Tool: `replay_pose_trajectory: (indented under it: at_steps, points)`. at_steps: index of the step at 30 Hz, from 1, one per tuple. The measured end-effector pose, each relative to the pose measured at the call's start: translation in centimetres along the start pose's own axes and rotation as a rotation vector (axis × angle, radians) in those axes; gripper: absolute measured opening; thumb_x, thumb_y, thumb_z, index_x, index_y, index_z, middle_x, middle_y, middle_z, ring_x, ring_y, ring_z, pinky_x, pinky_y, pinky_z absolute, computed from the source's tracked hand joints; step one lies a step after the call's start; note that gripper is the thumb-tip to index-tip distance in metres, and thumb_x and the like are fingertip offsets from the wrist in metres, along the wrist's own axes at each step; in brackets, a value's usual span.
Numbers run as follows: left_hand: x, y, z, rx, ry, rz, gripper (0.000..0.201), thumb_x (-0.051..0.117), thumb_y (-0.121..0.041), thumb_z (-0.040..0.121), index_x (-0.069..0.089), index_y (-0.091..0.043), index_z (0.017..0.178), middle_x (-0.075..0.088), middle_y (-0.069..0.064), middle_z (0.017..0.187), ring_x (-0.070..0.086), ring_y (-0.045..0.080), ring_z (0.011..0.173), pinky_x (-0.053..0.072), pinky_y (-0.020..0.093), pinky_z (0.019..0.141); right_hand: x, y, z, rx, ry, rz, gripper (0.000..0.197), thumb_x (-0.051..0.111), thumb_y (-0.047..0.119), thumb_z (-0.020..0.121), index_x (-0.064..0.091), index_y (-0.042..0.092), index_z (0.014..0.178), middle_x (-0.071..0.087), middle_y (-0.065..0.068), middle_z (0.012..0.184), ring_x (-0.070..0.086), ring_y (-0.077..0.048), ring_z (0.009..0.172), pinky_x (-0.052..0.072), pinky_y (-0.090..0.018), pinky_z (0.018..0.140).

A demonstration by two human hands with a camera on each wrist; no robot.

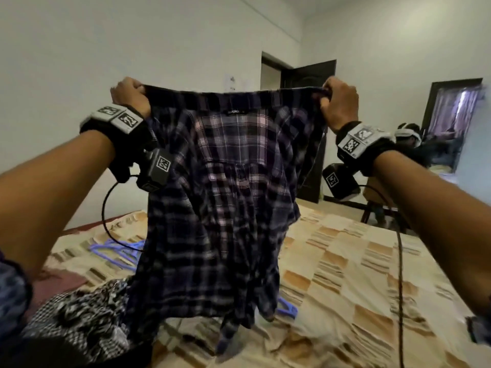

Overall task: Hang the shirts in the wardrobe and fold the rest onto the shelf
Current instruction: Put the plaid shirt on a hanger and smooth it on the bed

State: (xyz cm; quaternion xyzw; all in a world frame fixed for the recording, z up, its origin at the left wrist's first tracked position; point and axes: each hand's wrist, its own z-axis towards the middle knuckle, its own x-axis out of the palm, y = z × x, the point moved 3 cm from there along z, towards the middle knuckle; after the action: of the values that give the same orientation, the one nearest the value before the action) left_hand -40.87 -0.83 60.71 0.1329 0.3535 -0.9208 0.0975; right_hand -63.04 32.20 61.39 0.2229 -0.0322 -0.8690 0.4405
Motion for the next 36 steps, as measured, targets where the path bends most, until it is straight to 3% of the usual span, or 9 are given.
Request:
replay_pose_trajectory:
  at_steps: [5, 8, 13, 19, 24, 27, 30, 33, 36]
  points:
    - [-2.4, -0.1, -1.2, 0.006, -0.022, 0.012, 0.027, 0.044, -0.014, 0.097, 0.061, -0.003, 0.115, 0.032, 0.020, 0.135, 0.044, 0.042, 0.118, 0.033, 0.034, 0.105, -3.0, 0.8, -0.3, -0.032, -0.001, 0.100, 0.029, 0.051, 0.000, 0.084, 0.069, 0.007, 0.105, 0.068, -0.017, 0.107, 0.061, -0.032, 0.103, 0.043, -0.031, 0.088]
    - [-3.5, -0.4, -2.5, 0.066, 0.019, 0.002, 0.027, 0.048, -0.017, 0.096, 0.062, -0.004, 0.115, 0.048, 0.024, 0.132, 0.049, 0.040, 0.117, 0.038, 0.039, 0.101, -3.7, 0.8, -0.9, -0.002, 0.038, 0.114, 0.031, 0.050, -0.004, 0.084, 0.069, 0.003, 0.107, 0.067, -0.019, 0.111, 0.059, -0.032, 0.106, 0.042, -0.028, 0.089]
    - [-1.2, 3.8, -8.4, 0.011, 0.256, 0.079, 0.031, 0.055, -0.019, 0.094, 0.063, 0.004, 0.113, 0.058, 0.030, 0.119, 0.051, 0.042, 0.115, 0.039, 0.042, 0.096, 0.4, -2.2, -6.9, 0.122, 0.459, 0.044, 0.027, 0.057, 0.000, 0.084, 0.069, 0.002, 0.108, 0.064, -0.019, 0.115, 0.057, -0.033, 0.110, 0.042, -0.032, 0.096]
    - [4.8, 14.4, -17.3, -0.186, 0.583, 0.210, 0.039, 0.059, -0.023, 0.092, 0.065, 0.014, 0.099, 0.061, 0.036, 0.105, 0.058, 0.044, 0.104, 0.043, 0.044, 0.086, 8.9, -7.6, -20.5, 0.234, 0.932, 0.090, 0.019, 0.062, 0.000, 0.084, 0.070, -0.004, 0.100, 0.066, -0.018, 0.092, 0.060, -0.026, 0.081, 0.046, -0.029, 0.070]
    - [11.9, 20.1, -23.4, -0.243, 0.777, 0.250, 0.034, 0.060, -0.020, 0.091, 0.064, 0.014, 0.085, 0.063, 0.034, 0.092, 0.061, 0.041, 0.097, 0.042, 0.039, 0.074, 15.7, -12.4, -31.4, 0.370, 0.923, 0.047, 0.017, 0.060, 0.003, 0.085, 0.070, -0.003, 0.097, 0.068, -0.020, 0.100, 0.061, -0.027, 0.091, 0.036, -0.024, 0.071]
    - [17.0, 23.6, -27.1, -0.308, 1.010, 0.363, 0.032, 0.066, -0.017, 0.086, 0.061, 0.010, 0.104, 0.063, 0.024, 0.108, 0.058, 0.035, 0.107, 0.042, 0.036, 0.084, 20.2, -14.5, -39.0, 0.379, 1.283, -0.063, 0.017, 0.055, 0.010, 0.089, 0.068, 0.001, 0.082, 0.059, -0.018, 0.086, 0.060, -0.028, 0.087, 0.033, -0.020, 0.061]
    - [21.7, 28.3, -29.6, -0.367, 1.201, 0.485, 0.044, 0.068, -0.021, 0.084, 0.057, 0.007, 0.117, 0.059, 0.018, 0.124, 0.056, 0.028, 0.113, 0.042, 0.033, 0.093, 24.8, -16.1, -43.5, 0.363, 1.514, -0.081, 0.039, 0.049, 0.028, 0.098, 0.064, -0.008, 0.097, 0.048, -0.016, 0.082, 0.048, -0.021, 0.076, 0.030, -0.020, 0.047]
    - [25.4, 33.4, -30.2, -0.441, 1.267, 0.513, 0.041, 0.069, -0.016, 0.084, 0.059, 0.006, 0.117, 0.055, 0.017, 0.130, 0.054, 0.029, 0.117, 0.043, 0.036, 0.097, 30.8, -16.7, -43.6, 0.344, 1.467, -0.019, 0.040, 0.053, 0.027, 0.095, 0.064, -0.012, 0.095, 0.058, -0.024, 0.085, 0.053, -0.023, 0.076, 0.028, -0.027, 0.059]
    - [27.4, 36.7, -30.9, -0.493, 1.337, 0.574, 0.041, 0.074, -0.015, 0.079, 0.062, 0.012, 0.109, 0.057, 0.024, 0.126, 0.056, 0.034, 0.113, 0.043, 0.040, 0.096, 37.2, -17.2, -42.5, 0.325, 1.452, -0.052, 0.037, 0.056, 0.029, 0.093, 0.061, -0.004, 0.111, 0.063, -0.022, 0.111, 0.060, -0.032, 0.102, 0.040, -0.027, 0.075]
